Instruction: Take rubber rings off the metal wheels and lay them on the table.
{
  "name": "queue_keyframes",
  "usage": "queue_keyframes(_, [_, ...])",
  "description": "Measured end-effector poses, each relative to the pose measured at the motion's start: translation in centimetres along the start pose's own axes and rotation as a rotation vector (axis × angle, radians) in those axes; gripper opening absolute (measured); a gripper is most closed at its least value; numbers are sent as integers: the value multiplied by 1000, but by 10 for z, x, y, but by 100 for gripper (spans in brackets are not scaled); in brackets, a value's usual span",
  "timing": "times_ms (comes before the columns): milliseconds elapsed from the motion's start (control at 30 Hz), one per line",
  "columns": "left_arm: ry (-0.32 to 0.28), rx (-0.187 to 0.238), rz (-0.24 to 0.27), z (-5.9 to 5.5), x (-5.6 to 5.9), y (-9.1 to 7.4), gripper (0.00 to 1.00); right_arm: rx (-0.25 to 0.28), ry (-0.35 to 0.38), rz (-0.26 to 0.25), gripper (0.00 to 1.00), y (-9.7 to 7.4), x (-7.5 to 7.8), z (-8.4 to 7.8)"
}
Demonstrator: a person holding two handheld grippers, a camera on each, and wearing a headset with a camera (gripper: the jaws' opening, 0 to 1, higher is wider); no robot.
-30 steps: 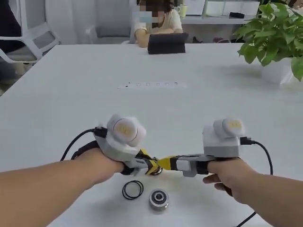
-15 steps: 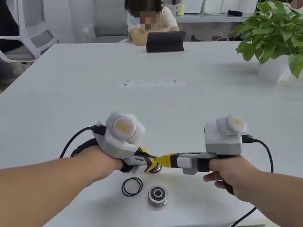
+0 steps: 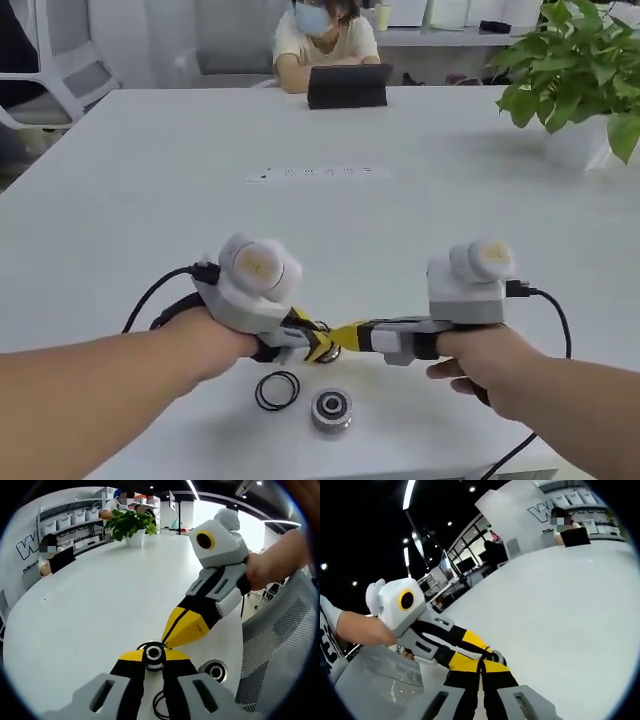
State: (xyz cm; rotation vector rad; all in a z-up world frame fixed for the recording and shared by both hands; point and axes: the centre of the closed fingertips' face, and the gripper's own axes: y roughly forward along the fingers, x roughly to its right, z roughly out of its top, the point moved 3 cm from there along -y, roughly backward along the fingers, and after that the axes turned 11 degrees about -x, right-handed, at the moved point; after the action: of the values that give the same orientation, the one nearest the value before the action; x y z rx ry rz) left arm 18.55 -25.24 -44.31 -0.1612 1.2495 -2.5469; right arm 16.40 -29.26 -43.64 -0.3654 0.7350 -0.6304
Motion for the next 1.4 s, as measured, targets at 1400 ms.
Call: queue_keyframes(1400, [58,118,-86,-6,13,-65,32,35,3,87,0,-3,-17,7])
